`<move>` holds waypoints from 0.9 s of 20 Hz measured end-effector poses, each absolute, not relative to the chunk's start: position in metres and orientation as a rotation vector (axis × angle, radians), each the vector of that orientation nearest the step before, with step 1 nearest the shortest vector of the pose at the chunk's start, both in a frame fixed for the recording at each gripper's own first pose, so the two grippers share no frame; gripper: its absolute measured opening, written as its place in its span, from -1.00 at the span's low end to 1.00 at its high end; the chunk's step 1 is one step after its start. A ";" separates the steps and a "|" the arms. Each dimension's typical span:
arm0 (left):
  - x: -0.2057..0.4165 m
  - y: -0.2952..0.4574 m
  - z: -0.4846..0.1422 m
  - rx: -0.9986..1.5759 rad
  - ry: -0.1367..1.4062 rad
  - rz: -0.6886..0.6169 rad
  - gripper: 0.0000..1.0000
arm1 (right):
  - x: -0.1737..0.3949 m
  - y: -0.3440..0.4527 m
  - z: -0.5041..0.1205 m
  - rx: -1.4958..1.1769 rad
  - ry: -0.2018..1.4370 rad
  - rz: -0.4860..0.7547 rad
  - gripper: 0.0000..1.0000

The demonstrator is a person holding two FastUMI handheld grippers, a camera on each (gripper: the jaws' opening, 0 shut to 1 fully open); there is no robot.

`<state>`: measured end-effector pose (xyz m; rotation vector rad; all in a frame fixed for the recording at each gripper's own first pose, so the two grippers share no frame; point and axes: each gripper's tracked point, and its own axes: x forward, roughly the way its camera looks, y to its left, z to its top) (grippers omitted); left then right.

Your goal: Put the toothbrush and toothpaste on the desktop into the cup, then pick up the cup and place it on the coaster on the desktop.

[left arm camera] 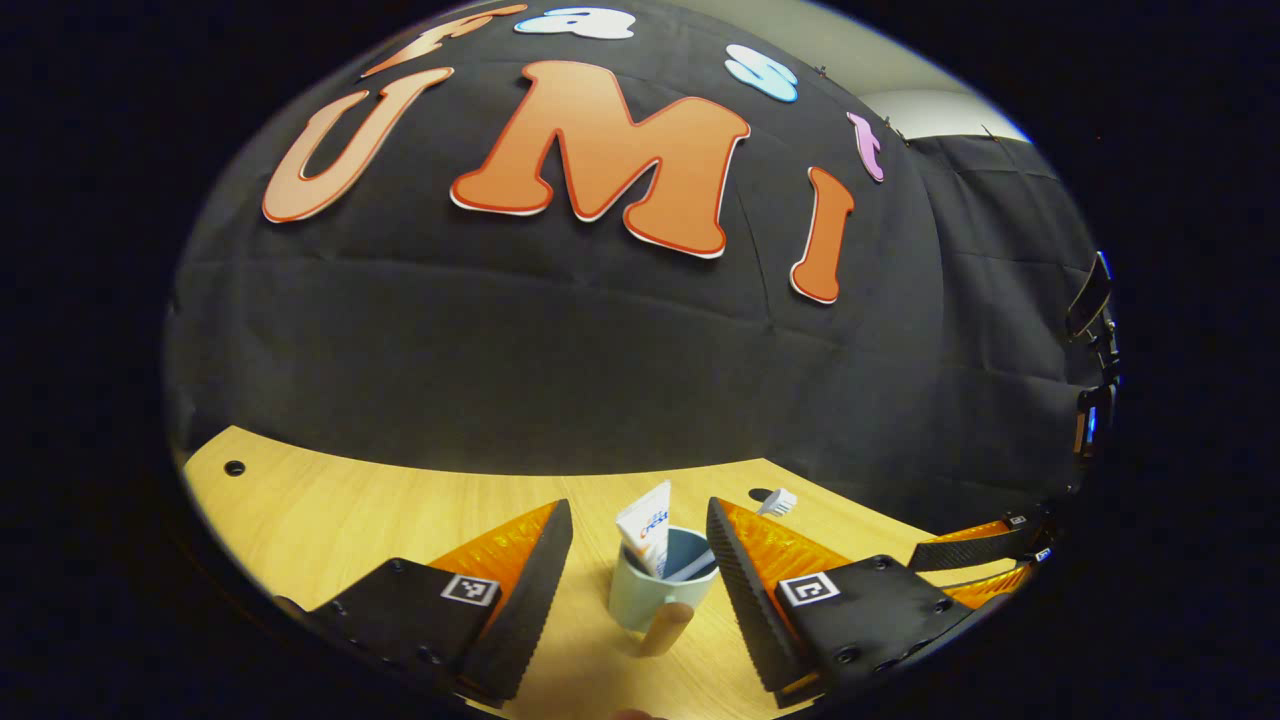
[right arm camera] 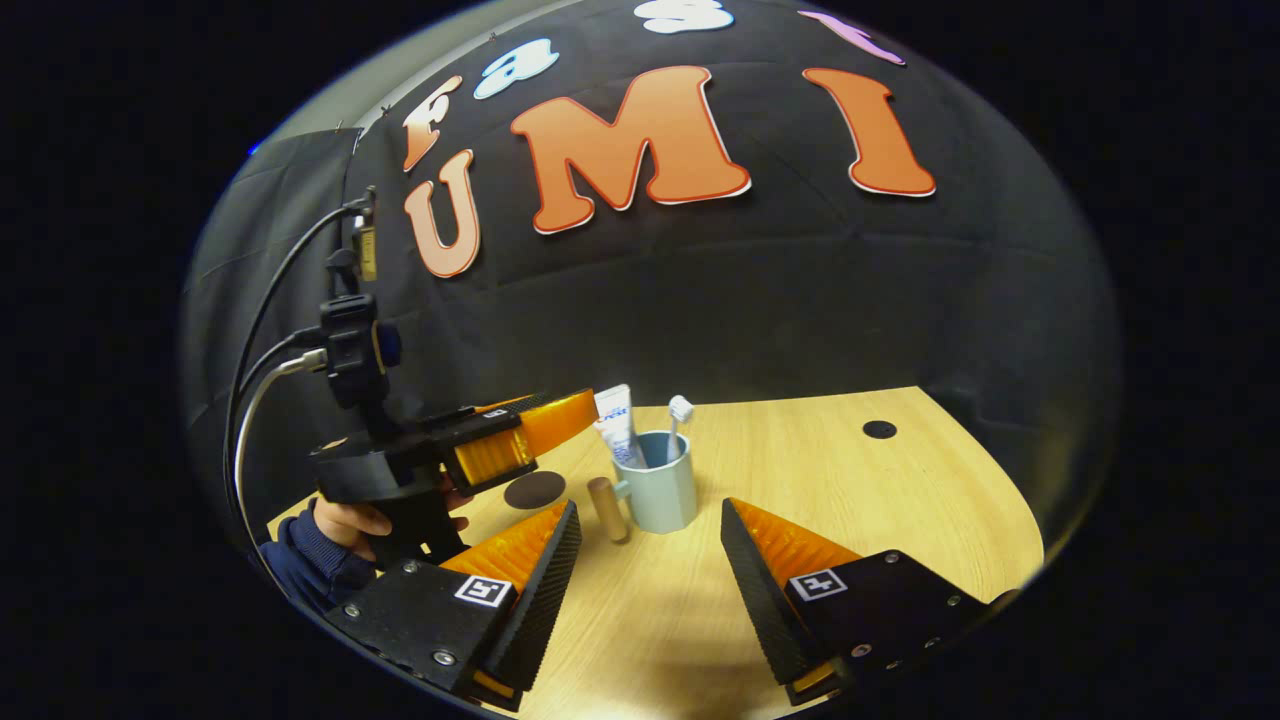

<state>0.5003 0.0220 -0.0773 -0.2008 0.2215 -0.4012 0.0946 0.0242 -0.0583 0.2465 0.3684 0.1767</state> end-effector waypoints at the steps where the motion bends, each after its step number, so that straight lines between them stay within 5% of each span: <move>1: 0.493 0.037 -0.075 -0.195 0.221 -0.381 0.84 | 0.098 0.028 -0.058 0.245 0.387 0.179 0.72; 9: 0.418 0.125 -0.053 -0.087 0.169 -0.253 0.94 | 0.133 0.064 -0.066 0.226 0.594 0.161 0.71; 18: 0.367 0.155 -0.072 -0.049 0.119 -0.211 0.94 | 0.174 0.077 -0.108 0.276 0.898 -0.030 0.68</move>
